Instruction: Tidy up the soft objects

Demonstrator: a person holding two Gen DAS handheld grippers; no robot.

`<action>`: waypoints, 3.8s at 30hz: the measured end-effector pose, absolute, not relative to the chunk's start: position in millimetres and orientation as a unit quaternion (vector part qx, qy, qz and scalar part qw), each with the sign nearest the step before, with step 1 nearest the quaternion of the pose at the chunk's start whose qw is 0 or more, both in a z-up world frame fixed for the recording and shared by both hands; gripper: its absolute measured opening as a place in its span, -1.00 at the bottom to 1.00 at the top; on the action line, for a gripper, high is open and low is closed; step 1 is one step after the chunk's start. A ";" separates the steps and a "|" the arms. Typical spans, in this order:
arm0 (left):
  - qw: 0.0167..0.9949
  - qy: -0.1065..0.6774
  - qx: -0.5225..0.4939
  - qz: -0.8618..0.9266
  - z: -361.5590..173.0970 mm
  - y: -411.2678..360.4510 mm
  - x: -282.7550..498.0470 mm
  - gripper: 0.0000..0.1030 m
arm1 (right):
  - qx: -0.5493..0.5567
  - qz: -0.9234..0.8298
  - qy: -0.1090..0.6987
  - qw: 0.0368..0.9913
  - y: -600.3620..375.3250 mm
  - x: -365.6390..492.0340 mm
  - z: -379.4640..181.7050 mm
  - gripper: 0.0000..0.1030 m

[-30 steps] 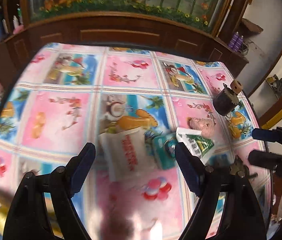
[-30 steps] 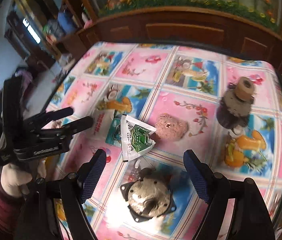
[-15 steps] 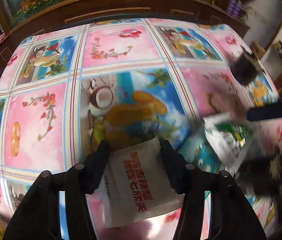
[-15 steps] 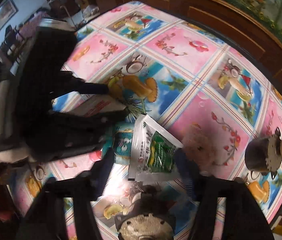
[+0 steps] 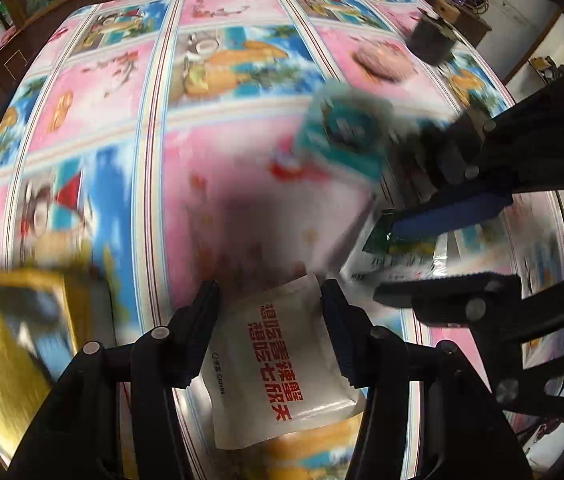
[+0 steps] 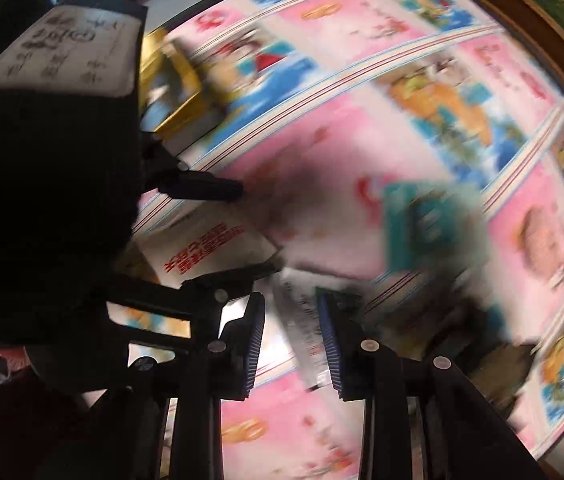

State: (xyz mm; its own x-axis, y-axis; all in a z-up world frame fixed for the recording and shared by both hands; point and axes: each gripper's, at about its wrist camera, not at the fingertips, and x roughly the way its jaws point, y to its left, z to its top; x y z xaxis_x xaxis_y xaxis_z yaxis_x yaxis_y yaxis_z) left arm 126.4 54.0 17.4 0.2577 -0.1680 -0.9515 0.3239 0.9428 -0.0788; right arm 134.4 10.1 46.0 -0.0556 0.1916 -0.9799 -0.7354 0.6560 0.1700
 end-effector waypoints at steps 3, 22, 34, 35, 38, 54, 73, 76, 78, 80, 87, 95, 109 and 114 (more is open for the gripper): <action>0.787 0.589 0.068 -0.173 19.6 50.6 87.0 -0.02 | -0.214 0.358 0.631 0.655 -0.5 100.3 49.2 -0.08; 0.846 0.516 0.075 -0.111 14.4 48.1 8.6 0.55 | 0.017 0.199 0.566 0.800 -64.4 116.2 36.3 0.48; 0.865 0.483 0.051 -0.127 18.1 48.8 -0.5 0.01 | 0.002 0.203 0.561 0.803 -50.7 108.8 25.4 -0.10; 0.864 0.483 0.042 -0.131 18.7 51.1 -0.9 0.00 | 0.009 0.203 0.560 0.803 -52.8 107.5 26.7 -0.12; 0.864 0.483 0.021 -0.139 22.6 58.0 -4.4 -0.02 | 0.028 0.205 0.555 0.806 -60.6 103.3 32.6 -0.33; 0.896 0.422 -0.041 -0.136 77.5 99.6 -52.0 -0.01 | 0.038 0.222 0.509 0.831 -63.5 56.6 85.6 -0.34; 0.912 0.395 -0.108 0.034 72.7 252.3 -79.4 0.00 | 0.018 0.334 0.488 0.806 74.9 34.4 121.2 -0.34; 0.911 0.399 -0.093 0.044 67.2 254.1 -82.6 0.07 | 0.011 0.346 0.490 0.800 107.3 37.8 118.9 -0.34; 0.914 0.395 -0.083 0.047 66.6 253.1 -85.7 0.20 | 0.010 0.354 0.492 0.795 128.5 42.1 116.1 -0.33; 0.916 0.391 -0.074 0.053 67.1 253.2 -87.4 0.32 | -0.003 0.357 0.495 0.793 151.8 46.4 111.4 -0.33; 0.917 0.384 -0.071 0.080 70.5 263.2 -89.0 0.57 | -0.027 0.354 0.509 0.784 201.5 56.9 88.7 -0.32; 0.913 0.390 -0.083 0.085 64.7 273.6 -86.9 0.58 | -0.017 0.347 0.523 0.778 205.2 67.2 69.9 -0.23; 0.915 0.382 -0.081 0.099 71.8 267.7 -89.3 0.58 | 0.025 0.363 0.458 0.811 176.3 48.3 116.9 0.46; 0.919 0.373 -0.065 0.108 78.6 256.7 -94.0 0.59 | 0.027 0.361 0.446 0.819 154.1 32.5 125.8 0.49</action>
State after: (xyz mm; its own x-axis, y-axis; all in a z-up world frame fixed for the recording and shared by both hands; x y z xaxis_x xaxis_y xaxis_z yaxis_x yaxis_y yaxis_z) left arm -94.0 256.7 78.6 0.6983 0.1494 -0.7001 -0.2459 0.9685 -0.0386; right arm 32.5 154.1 125.8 0.3417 0.6156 -0.7102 -0.5673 0.7375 0.3664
